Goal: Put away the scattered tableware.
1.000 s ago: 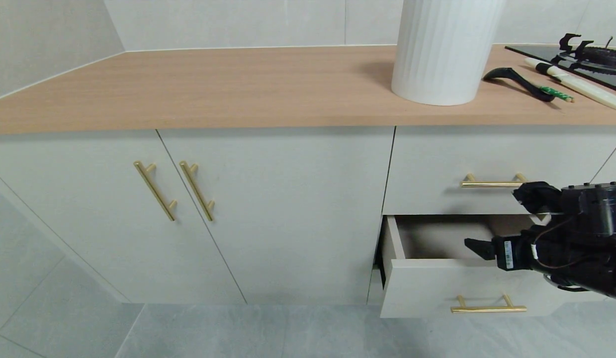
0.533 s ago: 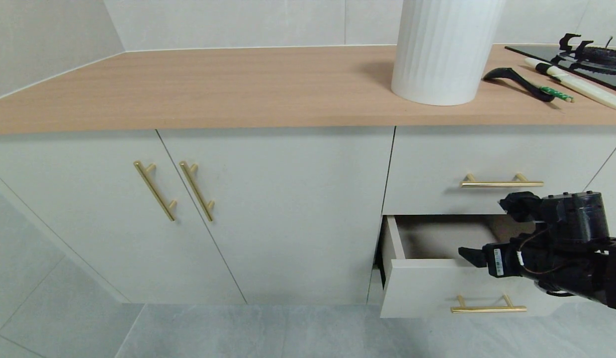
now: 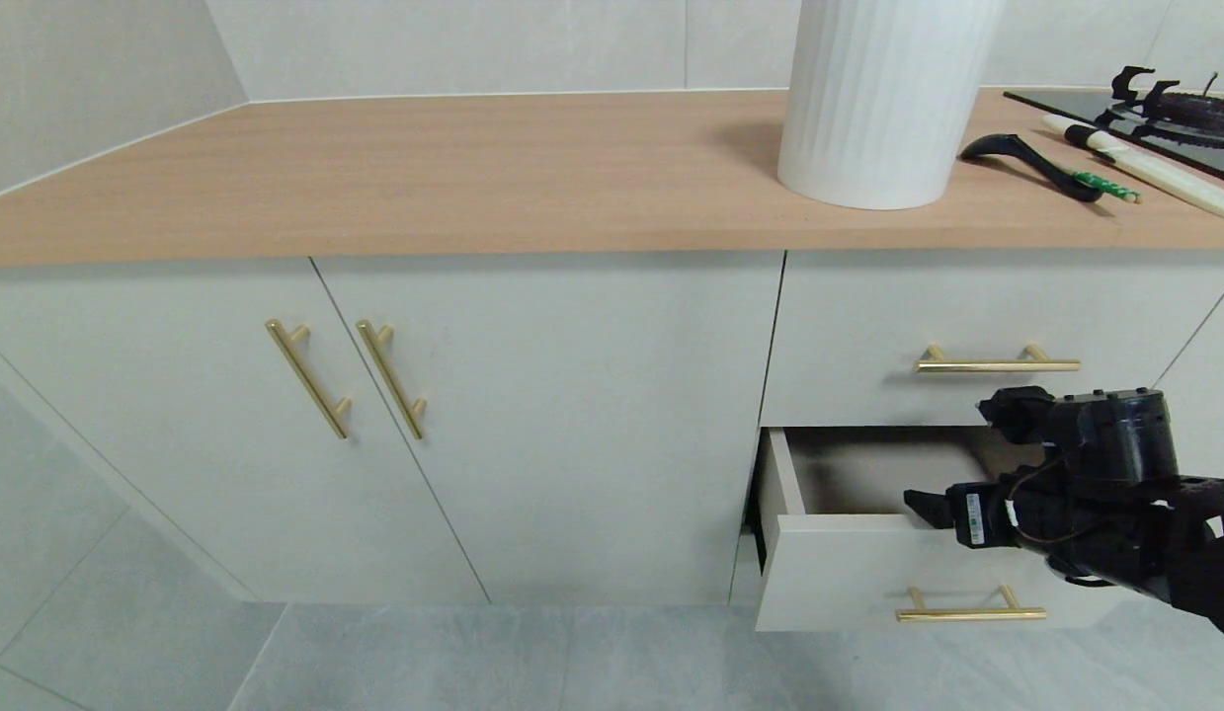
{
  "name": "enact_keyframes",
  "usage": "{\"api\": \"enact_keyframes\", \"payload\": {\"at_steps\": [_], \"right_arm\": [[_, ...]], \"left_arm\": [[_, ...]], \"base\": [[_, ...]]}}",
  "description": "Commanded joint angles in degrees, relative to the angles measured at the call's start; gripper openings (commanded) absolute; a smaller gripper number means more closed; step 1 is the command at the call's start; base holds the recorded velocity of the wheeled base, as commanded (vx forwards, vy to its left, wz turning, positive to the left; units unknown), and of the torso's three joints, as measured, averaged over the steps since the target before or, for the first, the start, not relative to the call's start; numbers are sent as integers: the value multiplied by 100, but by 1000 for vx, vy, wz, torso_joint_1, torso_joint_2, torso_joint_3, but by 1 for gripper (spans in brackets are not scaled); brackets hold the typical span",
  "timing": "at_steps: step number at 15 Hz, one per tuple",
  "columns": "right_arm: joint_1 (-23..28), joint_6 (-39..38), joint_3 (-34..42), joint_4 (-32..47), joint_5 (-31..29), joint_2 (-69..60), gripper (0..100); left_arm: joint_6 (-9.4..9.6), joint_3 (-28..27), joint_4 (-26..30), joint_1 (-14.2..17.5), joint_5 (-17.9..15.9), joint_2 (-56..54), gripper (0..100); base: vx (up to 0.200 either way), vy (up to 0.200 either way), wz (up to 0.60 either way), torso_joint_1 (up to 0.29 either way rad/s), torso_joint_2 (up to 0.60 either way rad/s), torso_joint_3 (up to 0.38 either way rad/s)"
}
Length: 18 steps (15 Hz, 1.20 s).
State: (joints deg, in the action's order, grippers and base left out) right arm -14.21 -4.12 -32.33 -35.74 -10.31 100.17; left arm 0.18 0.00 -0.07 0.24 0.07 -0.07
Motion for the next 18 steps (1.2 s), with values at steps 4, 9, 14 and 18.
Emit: {"api": "enact_keyframes", "payload": {"at_steps": [4, 9, 14, 18], "right_arm": [[-2, 17, 60, 155, 29, -349, 100], [-2, 104, -89, 1430, 65, -718, 100], [-2, 544, -107, 2379, 144, -964, 100], [-11, 1124, -212, 3741, 460, -1421, 100]], "left_arm": [[-1, 0, -1, 2, 1, 7, 100], [-1, 0, -1, 2, 1, 7, 100], [-1, 0, -1, 2, 1, 7, 100], [-1, 0, -1, 2, 1, 7, 100]], "base": [[0, 0, 0, 0, 0, 0], [0, 0, 0, 0, 0, 0], [0, 0, 0, 0, 0, 0], [0, 0, 0, 0, 0, 0]]}}
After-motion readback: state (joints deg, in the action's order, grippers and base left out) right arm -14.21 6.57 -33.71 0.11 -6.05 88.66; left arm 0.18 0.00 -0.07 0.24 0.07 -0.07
